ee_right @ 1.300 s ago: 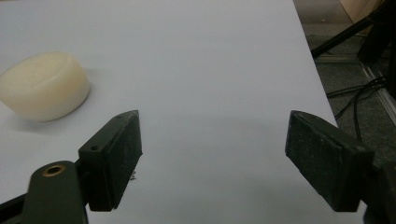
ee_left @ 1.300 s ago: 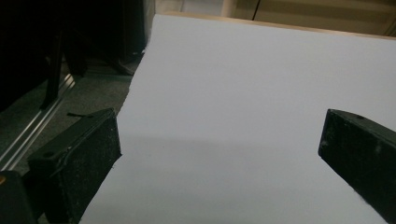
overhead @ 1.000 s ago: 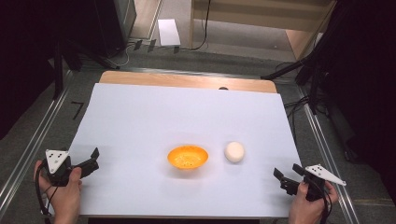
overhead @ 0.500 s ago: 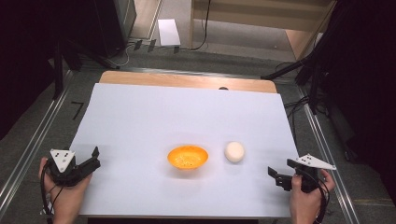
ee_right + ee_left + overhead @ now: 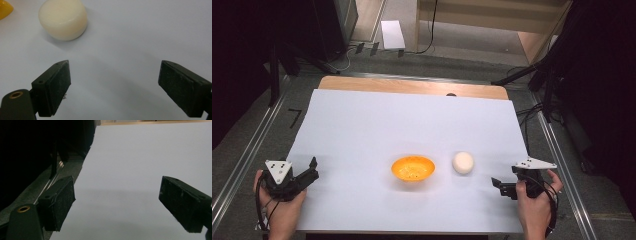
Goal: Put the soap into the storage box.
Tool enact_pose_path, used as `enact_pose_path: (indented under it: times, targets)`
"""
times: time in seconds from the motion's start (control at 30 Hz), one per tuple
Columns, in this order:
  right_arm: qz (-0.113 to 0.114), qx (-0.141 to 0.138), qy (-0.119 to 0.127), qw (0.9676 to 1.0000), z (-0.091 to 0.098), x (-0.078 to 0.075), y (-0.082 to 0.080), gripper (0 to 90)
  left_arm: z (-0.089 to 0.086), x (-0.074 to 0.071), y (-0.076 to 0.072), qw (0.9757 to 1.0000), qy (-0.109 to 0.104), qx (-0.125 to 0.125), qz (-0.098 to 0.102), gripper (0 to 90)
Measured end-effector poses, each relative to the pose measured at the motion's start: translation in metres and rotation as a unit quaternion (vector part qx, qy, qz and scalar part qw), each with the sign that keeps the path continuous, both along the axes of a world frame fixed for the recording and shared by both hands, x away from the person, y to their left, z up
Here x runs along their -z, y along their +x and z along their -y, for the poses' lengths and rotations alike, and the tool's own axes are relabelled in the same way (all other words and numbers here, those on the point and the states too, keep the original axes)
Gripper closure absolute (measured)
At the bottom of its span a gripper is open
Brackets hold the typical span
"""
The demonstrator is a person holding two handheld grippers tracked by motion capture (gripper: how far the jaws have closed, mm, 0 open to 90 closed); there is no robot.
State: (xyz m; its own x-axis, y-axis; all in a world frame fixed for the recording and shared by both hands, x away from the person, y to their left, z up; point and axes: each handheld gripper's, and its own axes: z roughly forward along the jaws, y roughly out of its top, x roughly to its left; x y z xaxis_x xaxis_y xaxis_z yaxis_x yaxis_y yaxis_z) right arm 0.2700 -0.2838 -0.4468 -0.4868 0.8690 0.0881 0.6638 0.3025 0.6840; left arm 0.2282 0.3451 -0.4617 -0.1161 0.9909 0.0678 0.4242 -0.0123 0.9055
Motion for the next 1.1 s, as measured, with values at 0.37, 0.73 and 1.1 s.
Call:
enact_pose_path:
  times: [0.37,0.73,1.1]
  targets:
    - [-0.015,-0.026,-0.013,0.9995,-0.017,-0.005,0.011,11.6,-0.003,0.000,-0.001,0.9997,-0.020,0.015,-0.001,14.1]
    - [-0.035,-0.075,-0.040,0.9958,-0.034,-0.006,0.022,12.3,-0.002,0.000,-0.001,0.9999,-0.013,0.011,-0.001,13.8]
    - [-0.049,-0.101,-0.049,0.9924,-0.055,-0.005,0.035,12.6,-0.002,0.000,0.000,0.9996,-0.014,0.023,-0.003,14.0]
